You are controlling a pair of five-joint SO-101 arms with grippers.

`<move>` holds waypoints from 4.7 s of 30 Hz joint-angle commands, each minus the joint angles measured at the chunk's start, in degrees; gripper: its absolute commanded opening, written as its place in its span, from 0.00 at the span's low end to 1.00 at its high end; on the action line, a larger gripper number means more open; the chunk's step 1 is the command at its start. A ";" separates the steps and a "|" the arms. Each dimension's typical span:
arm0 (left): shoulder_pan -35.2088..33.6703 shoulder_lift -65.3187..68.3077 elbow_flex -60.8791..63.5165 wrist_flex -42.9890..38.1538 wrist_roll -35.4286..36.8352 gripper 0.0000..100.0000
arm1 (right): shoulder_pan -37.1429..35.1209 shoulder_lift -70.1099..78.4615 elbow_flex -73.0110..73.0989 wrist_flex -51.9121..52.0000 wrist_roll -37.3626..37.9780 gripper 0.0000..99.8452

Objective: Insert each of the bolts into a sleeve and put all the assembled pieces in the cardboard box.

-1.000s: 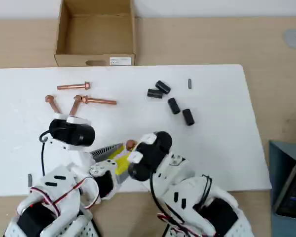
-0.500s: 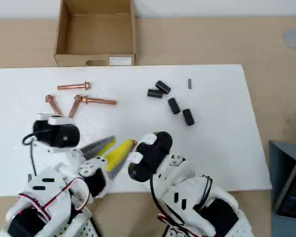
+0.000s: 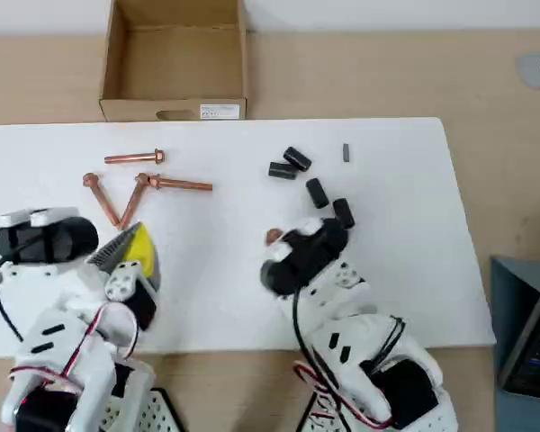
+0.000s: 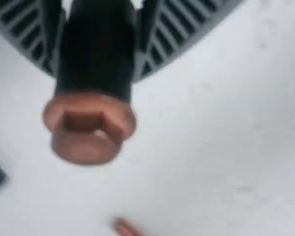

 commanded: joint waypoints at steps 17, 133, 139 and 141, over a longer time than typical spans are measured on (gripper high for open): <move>-11.78 -0.13 29.63 -4.13 -6.95 0.00 | 5.76 30.99 -27.65 -8.26 -1.49 0.01; -11.78 -0.13 30.07 -5.89 -6.59 0.00 | 18.51 139.03 -127.43 32.70 25.05 0.14; -11.78 -0.13 30.07 -5.89 -6.59 0.00 | 18.42 144.48 -127.43 30.42 29.63 0.14; -11.78 -0.13 30.07 -5.89 -6.59 0.00 | 18.51 146.07 -127.43 29.63 29.63 0.14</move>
